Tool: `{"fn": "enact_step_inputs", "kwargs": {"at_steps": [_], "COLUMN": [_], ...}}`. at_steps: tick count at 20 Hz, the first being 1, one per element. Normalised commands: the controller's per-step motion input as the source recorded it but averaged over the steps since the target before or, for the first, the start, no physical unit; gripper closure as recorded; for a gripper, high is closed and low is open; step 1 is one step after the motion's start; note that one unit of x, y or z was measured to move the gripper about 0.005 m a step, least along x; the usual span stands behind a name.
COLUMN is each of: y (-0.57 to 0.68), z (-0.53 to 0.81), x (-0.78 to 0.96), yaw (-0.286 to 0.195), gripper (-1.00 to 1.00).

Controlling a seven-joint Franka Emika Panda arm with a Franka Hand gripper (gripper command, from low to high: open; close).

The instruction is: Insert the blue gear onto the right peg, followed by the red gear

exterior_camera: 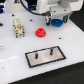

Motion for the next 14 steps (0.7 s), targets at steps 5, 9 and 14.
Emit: {"fn": "enact_step_inputs", "kwargs": {"at_steps": [5, 9, 14], "y": [0.14, 0.01, 0.01], "z": [-0.41, -0.25, -0.09], "x": [-0.35, -0.22, -0.1], "yaw": [0.0, 0.0, 0.0], "gripper": [1.0, 1.0, 1.0]}}
